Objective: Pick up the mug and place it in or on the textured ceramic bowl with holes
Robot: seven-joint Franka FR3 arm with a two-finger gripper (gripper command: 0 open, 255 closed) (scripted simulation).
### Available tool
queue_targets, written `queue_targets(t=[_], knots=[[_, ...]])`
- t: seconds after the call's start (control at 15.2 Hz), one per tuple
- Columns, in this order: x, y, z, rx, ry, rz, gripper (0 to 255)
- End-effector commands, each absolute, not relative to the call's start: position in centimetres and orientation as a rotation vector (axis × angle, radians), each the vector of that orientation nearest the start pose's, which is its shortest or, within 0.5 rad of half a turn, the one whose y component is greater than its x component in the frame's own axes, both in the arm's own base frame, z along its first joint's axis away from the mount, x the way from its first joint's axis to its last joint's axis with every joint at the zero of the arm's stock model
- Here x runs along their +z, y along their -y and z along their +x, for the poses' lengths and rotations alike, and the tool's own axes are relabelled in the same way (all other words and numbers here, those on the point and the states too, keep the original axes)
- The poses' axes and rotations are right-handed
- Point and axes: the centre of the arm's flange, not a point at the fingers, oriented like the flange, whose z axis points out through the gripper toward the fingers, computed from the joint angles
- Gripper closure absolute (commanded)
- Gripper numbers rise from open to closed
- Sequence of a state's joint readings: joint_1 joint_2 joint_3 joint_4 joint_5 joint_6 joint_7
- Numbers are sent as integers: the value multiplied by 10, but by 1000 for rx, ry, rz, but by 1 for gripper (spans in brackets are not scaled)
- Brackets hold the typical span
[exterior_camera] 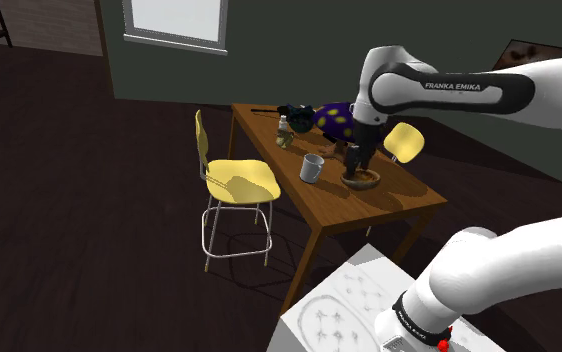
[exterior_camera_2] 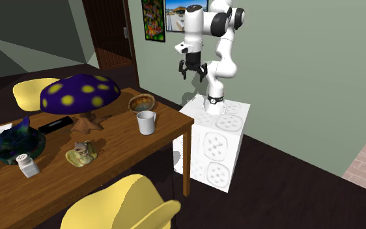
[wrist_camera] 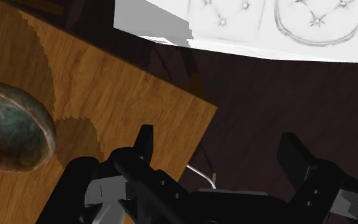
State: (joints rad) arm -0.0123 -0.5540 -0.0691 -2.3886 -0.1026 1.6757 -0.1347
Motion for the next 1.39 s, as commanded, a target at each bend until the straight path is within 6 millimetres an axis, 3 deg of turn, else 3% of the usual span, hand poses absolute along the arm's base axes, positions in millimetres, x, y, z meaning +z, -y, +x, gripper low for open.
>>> queue_targets(t=[0.0, 1.32], knots=[[493, 51, 386, 245, 134, -3180, 0], [393, 142, 595, 93, 117, -3213, 0]])
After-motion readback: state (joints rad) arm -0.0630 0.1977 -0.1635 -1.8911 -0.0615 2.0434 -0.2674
